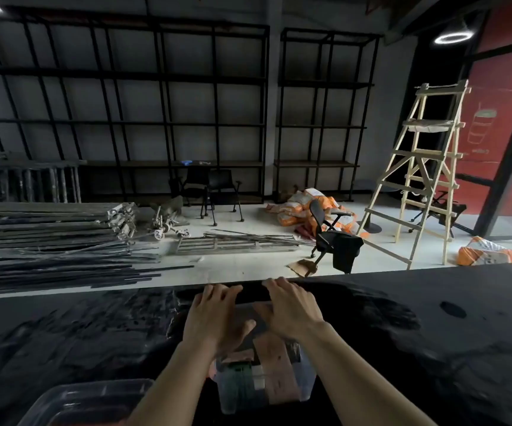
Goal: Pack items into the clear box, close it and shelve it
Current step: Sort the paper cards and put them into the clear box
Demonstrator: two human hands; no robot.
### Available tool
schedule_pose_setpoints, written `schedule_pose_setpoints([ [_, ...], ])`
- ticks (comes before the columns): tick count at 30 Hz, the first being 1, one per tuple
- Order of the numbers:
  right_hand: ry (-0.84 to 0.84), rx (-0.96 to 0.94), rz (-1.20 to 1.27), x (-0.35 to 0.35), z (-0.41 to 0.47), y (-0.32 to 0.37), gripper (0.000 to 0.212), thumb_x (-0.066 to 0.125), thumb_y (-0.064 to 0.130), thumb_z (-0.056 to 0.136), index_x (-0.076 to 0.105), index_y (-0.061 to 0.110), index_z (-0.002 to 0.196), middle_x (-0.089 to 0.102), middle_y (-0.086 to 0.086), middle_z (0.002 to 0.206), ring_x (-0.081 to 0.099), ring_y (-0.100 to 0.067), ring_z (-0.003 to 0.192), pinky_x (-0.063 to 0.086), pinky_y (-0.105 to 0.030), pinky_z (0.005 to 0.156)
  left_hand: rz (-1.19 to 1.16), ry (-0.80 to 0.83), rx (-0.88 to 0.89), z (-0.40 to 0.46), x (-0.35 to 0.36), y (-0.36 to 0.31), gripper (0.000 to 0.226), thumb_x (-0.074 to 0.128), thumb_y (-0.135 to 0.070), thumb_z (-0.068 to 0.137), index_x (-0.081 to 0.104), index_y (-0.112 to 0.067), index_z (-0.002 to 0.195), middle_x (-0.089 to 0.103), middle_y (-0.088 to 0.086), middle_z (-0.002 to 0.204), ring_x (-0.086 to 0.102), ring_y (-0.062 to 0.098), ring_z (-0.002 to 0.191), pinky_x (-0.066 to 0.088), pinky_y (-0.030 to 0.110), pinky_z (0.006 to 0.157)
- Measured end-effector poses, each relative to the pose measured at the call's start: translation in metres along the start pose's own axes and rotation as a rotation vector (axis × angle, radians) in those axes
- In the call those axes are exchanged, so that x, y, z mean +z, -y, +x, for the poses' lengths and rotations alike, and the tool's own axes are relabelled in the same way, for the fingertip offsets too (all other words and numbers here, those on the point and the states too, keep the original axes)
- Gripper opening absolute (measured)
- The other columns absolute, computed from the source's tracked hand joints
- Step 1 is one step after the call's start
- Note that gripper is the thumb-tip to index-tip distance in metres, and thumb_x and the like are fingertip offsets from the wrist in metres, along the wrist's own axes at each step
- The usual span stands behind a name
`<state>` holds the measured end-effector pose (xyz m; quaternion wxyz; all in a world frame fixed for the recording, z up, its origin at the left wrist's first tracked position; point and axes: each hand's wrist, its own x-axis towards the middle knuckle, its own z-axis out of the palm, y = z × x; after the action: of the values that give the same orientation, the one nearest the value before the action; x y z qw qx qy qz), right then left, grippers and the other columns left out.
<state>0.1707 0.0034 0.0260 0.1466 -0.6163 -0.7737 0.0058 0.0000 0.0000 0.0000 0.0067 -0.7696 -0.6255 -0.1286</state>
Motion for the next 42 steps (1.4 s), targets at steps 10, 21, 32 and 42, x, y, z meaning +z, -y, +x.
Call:
schedule_pose_setpoints([
  [10, 0.218, 0.247, -0.065, 0.057, -0.007, -0.007, 0.052, 0.065, 0.017, 0.086, 0.051, 0.015, 0.136, 0.065, -0.013, 0.130, 0.064, -0.033, 0.116, 0.053, -0.038, 0.087, 0.188, 0.215, 0.167, -0.003, 0.018, -0.006, 0.043, 0.054, -0.059, 0.079, 0.062, -0.027, 0.108, 0.069, -0.001, 0.110, 0.050, 0.025, 0.116, 0.031, 0.042, 0.098],
  [21, 0.258, 0.423, 0.154, 0.061, -0.006, -0.013, 0.038, 0.064, 0.022, 0.088, 0.058, 0.015, 0.125, 0.066, -0.012, 0.118, 0.065, -0.029, 0.106, 0.049, -0.034, 0.074, 0.183, 0.339, 0.197, 0.000, 0.015, -0.008, 0.027, 0.055, -0.042, 0.085, 0.068, -0.021, 0.096, 0.072, 0.003, 0.098, 0.064, 0.024, 0.097, 0.033, 0.040, 0.104],
  [32, 0.095, 0.644, 0.803, 0.021, 0.010, -0.030, 0.017, 0.058, 0.016, 0.088, 0.066, 0.014, 0.073, 0.067, -0.007, 0.072, 0.067, -0.022, 0.064, 0.049, -0.029, 0.053, -0.222, -0.348, -0.039, 0.000, -0.011, 0.000, 0.018, 0.066, -0.026, 0.082, 0.055, -0.032, 0.095, 0.067, -0.014, 0.090, 0.055, 0.006, 0.074, 0.037, 0.018, 0.056],
  [42, 0.105, 0.810, 1.491, 0.017, 0.022, -0.007, 0.043, 0.059, 0.049, 0.093, 0.075, 0.010, 0.101, 0.078, -0.013, 0.081, 0.074, -0.029, 0.073, 0.062, -0.039, 0.063, -0.253, -0.326, 0.333, -0.005, -0.004, -0.035, 0.021, 0.068, -0.032, 0.082, 0.065, -0.028, 0.102, 0.062, -0.015, 0.100, 0.052, 0.007, 0.096, 0.047, 0.021, 0.076],
])
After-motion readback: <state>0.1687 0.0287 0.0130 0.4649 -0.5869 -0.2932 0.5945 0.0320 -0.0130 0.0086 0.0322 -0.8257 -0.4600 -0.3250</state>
